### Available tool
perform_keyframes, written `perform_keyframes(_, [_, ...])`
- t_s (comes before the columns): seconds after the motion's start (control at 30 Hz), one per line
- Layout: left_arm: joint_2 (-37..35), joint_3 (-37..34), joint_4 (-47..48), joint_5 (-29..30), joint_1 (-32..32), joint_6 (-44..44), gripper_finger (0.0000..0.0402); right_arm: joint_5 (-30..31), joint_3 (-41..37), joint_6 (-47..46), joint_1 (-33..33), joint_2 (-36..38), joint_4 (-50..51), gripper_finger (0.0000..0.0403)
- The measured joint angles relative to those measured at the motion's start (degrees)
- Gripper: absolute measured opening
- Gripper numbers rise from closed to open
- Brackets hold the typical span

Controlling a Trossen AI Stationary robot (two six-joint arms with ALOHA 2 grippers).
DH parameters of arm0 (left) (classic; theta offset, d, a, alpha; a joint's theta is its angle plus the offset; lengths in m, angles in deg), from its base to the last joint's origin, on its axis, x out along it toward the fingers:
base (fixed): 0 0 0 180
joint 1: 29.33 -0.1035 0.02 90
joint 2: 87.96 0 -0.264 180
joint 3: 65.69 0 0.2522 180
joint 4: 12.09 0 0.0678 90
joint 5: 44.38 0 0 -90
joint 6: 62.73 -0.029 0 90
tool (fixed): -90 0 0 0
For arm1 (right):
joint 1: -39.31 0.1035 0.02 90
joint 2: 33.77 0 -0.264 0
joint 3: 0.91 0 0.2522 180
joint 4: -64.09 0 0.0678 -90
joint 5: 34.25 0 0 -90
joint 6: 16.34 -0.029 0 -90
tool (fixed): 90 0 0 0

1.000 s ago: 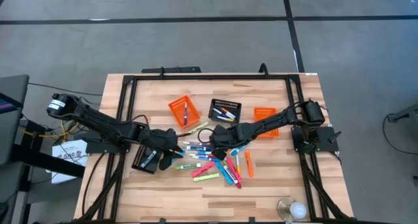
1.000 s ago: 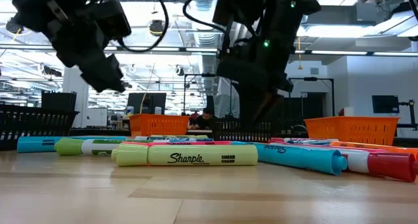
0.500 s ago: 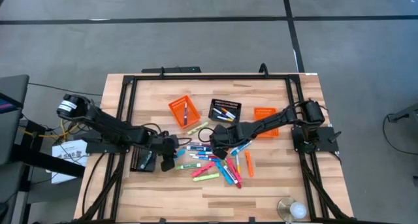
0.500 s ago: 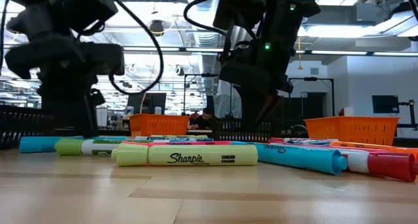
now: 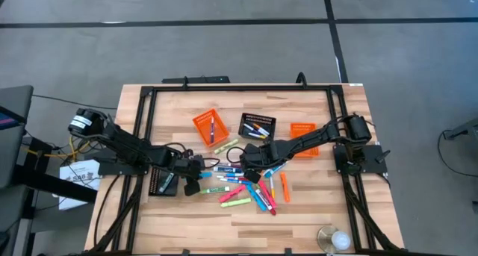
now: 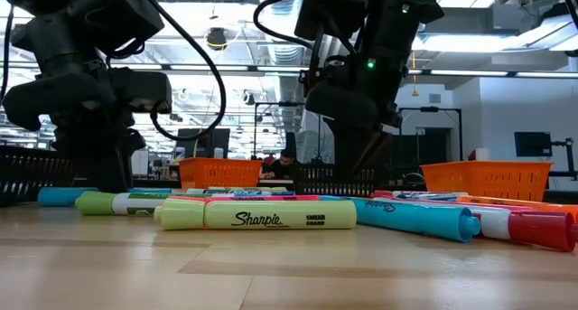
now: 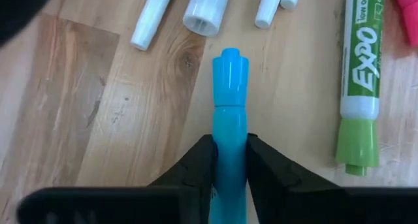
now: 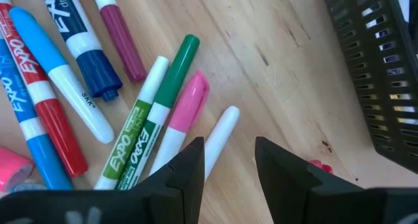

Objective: Pick & Place Markers
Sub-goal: Put the blue highlighter into the right orange bin

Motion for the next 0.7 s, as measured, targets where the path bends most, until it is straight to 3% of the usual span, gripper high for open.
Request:
perform_keyframes(0.17, [-3.5, -0.4, -0.5, 1.1, -0.1, -0.2, 0.0061, 0.0, 0.0, 0.6, 0.0, 0.0, 0.0, 0.0124])
perform_keyframes(0.3, [-10.1, -0.3, -1.4, 4.1, -0.4, -0.7, 0.0081, 0.0, 0.0, 0.9, 0.0, 0.0, -0.3, 0.0124])
perform_keyframes(0.43, [-16.7, -0.3, -2.2, 6.3, -1.1, -4.0, 0.0075, 0.0, 0.0, 1.3, 0.0, 0.0, -1.9, 0.0124])
perform_keyframes(0.7, [-21.0, -0.2, -4.6, 6.3, -1.4, -9.6, 0.0078, -0.2, 0.0, 19.4, 1.9, 0.0, -20.0, 0.0124])
